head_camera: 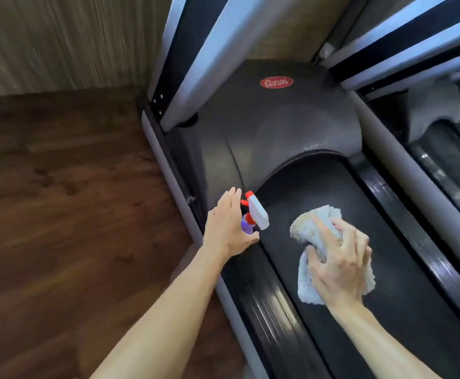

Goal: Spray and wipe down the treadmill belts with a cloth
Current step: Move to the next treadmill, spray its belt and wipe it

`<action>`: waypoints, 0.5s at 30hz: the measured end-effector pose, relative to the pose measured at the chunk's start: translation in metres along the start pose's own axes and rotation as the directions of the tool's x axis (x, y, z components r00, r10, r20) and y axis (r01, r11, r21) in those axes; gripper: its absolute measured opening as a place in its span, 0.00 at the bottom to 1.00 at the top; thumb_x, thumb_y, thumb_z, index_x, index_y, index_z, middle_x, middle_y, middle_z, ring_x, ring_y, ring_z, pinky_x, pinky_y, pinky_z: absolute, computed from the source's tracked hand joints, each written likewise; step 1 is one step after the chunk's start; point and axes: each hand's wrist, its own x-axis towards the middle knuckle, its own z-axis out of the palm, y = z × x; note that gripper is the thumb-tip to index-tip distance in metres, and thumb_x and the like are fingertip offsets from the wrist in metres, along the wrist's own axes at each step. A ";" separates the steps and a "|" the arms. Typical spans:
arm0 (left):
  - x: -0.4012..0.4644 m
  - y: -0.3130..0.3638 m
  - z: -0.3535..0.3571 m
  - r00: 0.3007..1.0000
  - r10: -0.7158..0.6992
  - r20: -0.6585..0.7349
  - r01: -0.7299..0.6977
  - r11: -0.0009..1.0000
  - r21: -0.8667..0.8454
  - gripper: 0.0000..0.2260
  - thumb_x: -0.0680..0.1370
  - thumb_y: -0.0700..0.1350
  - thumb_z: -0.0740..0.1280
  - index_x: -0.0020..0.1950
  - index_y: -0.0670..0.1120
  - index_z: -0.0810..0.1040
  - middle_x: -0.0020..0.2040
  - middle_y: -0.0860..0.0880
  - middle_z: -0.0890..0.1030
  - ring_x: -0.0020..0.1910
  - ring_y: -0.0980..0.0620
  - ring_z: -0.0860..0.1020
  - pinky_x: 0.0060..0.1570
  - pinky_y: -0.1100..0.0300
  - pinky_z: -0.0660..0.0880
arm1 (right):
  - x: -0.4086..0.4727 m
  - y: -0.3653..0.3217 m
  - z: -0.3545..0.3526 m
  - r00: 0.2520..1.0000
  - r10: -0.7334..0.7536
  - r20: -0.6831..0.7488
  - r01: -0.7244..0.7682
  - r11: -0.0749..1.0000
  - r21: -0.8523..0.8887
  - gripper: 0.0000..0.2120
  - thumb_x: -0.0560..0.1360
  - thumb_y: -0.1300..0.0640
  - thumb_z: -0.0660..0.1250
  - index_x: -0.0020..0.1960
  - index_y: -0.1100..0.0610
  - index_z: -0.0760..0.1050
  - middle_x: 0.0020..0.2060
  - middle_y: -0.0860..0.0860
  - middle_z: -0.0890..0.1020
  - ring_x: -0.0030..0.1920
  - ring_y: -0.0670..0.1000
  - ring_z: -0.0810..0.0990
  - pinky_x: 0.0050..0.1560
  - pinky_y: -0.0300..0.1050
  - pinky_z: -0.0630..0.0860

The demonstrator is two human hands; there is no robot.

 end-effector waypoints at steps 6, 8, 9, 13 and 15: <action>0.029 -0.006 0.034 0.995 -0.045 -0.090 0.033 0.990 -0.135 0.37 0.71 0.50 0.76 0.77 0.46 0.66 0.79 0.48 0.65 0.77 0.47 0.62 0.69 0.45 0.70 | 0.020 0.001 0.034 0.999 -0.046 0.017 0.045 0.997 0.056 0.25 0.69 0.59 0.69 0.66 0.50 0.81 0.63 0.54 0.75 0.61 0.60 0.69 0.57 0.62 0.72; 0.034 -0.005 0.048 0.991 -0.051 -0.123 0.029 0.984 -0.175 0.25 0.69 0.46 0.75 0.65 0.45 0.74 0.67 0.49 0.75 0.68 0.44 0.72 0.57 0.42 0.78 | 0.022 0.002 0.040 0.997 -0.070 0.034 0.068 0.996 0.064 0.25 0.70 0.58 0.68 0.67 0.50 0.80 0.63 0.54 0.75 0.61 0.60 0.69 0.57 0.62 0.72; 0.034 -0.004 0.053 0.988 -0.061 -0.144 0.030 0.977 -0.209 0.20 0.69 0.43 0.74 0.59 0.44 0.74 0.59 0.50 0.76 0.61 0.46 0.74 0.50 0.41 0.79 | 0.023 0.003 0.042 0.996 -0.078 0.035 0.075 0.995 0.061 0.25 0.70 0.58 0.68 0.67 0.50 0.80 0.63 0.54 0.75 0.61 0.60 0.69 0.57 0.61 0.72; 0.021 -0.005 0.057 0.977 0.000 -0.213 -0.049 0.973 -0.226 0.22 0.74 0.47 0.77 0.63 0.43 0.73 0.61 0.50 0.76 0.60 0.53 0.71 0.57 0.40 0.78 | 0.026 -0.004 0.038 0.998 -0.069 0.014 0.068 0.994 0.087 0.24 0.71 0.59 0.69 0.67 0.51 0.80 0.63 0.56 0.76 0.60 0.61 0.69 0.56 0.60 0.72; 0.012 -0.010 0.046 0.967 0.040 -0.252 -0.093 0.975 -0.204 0.27 0.73 0.55 0.77 0.66 0.45 0.74 0.68 0.52 0.76 0.67 0.52 0.71 0.66 0.45 0.73 | 0.025 -0.015 0.032 0.999 -0.038 -0.005 0.039 0.993 0.113 0.24 0.72 0.59 0.69 0.68 0.50 0.80 0.63 0.55 0.76 0.61 0.61 0.70 0.56 0.59 0.71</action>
